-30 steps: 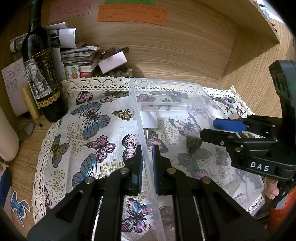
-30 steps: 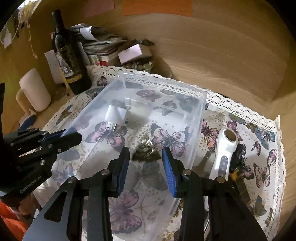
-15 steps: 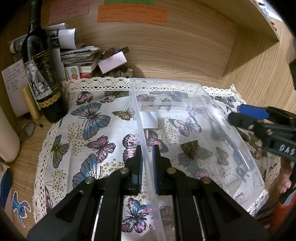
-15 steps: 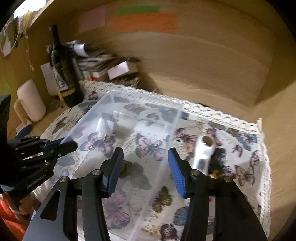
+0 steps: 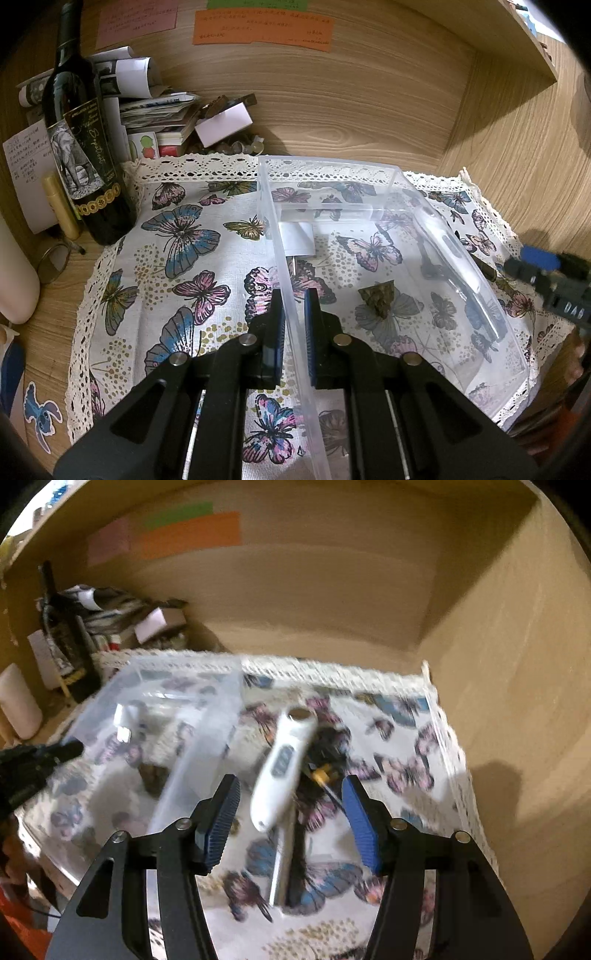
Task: Organize rigid objects
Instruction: 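Lower the dark cone into the clear box and release it, then grasp the silver metal pen with the right gripper, then lower the silver pen into the clear box and release it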
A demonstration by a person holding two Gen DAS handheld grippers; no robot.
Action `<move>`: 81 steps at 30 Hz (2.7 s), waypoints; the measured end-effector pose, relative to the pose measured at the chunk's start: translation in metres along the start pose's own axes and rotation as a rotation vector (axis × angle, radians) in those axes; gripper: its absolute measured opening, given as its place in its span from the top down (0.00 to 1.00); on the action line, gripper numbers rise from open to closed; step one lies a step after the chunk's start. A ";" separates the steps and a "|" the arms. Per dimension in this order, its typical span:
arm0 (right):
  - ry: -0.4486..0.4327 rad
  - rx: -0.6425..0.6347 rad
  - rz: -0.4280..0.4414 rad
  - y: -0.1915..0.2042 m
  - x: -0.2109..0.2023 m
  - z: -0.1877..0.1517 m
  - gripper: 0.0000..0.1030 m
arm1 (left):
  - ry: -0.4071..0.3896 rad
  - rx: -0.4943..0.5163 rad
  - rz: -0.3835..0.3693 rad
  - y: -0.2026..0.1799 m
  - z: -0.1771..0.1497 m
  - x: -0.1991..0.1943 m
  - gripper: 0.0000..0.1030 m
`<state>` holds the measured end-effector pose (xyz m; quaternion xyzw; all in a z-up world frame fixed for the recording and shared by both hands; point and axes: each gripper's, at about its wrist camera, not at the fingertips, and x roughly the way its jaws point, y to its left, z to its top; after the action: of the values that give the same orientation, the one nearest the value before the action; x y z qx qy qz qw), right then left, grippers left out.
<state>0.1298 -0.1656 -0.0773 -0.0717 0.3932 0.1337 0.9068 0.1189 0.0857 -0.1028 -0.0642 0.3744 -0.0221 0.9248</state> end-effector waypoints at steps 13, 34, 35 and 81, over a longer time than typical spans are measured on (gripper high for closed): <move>0.144 0.066 0.008 -0.007 0.049 -0.039 0.53 | 0.000 0.002 0.001 -0.001 0.000 0.000 0.91; -0.041 0.071 0.040 -0.007 0.006 -0.007 0.85 | -0.002 0.006 0.008 -0.002 0.000 0.000 0.91; -0.059 0.058 0.050 -0.003 0.001 -0.002 0.85 | -0.003 0.007 0.008 -0.002 0.000 0.000 0.91; -0.031 -0.151 0.239 0.082 0.016 0.030 0.72 | -0.006 0.002 0.001 -0.004 0.000 0.001 0.91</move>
<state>0.1362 -0.0772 -0.0709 -0.0904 0.3736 0.2712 0.8824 0.1198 0.0816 -0.1027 -0.0632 0.3718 -0.0220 0.9259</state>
